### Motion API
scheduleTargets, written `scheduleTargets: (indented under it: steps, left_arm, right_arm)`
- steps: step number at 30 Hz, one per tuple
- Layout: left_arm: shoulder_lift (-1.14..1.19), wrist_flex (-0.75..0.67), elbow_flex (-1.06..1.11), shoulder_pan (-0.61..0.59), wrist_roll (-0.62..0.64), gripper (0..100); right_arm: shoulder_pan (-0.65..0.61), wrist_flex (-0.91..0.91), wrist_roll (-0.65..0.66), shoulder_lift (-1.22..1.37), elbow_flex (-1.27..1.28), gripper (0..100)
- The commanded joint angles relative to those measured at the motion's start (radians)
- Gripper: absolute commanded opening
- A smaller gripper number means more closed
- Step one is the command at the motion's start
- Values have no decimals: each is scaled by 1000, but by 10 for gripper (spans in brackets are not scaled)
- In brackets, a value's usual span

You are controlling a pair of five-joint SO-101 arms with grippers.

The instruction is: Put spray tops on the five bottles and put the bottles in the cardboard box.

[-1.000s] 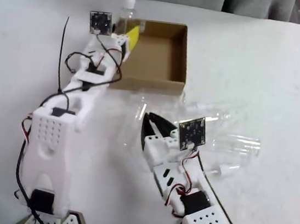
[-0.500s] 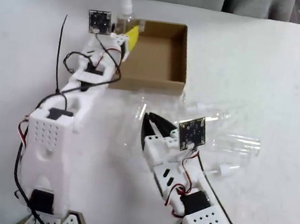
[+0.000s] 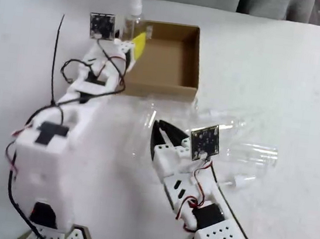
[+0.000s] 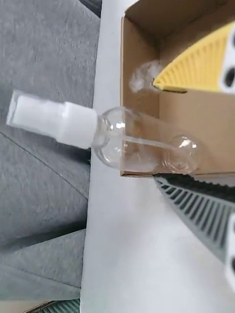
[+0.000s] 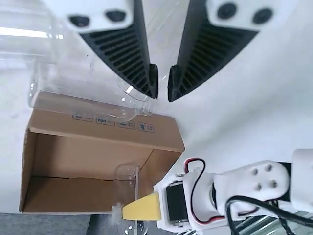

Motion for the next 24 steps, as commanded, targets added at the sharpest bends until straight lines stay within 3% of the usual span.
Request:
scheduleTargets:
  steps: [1, 6, 9, 18, 24]
  left_arm:
    - [-305, 5, 216, 39, 2, 261]
    - [-553, 6, 450, 47, 2, 260]
    - [-710, 77, 562, 41, 2, 260]
    - [-1211, 721, 640, 38, -89, 260]
    - [-1520, 1043, 640, 38, -89, 260]
  right_arm:
    - [8, 1, 11, 4, 6, 17]
    - [8, 2, 11, 4, 6, 17]
    - [10, 2, 11, 4, 6, 17]
    - [18, 33, 11, -1, 6, 17]
    - [19, 68, 11, -4, 6, 17]
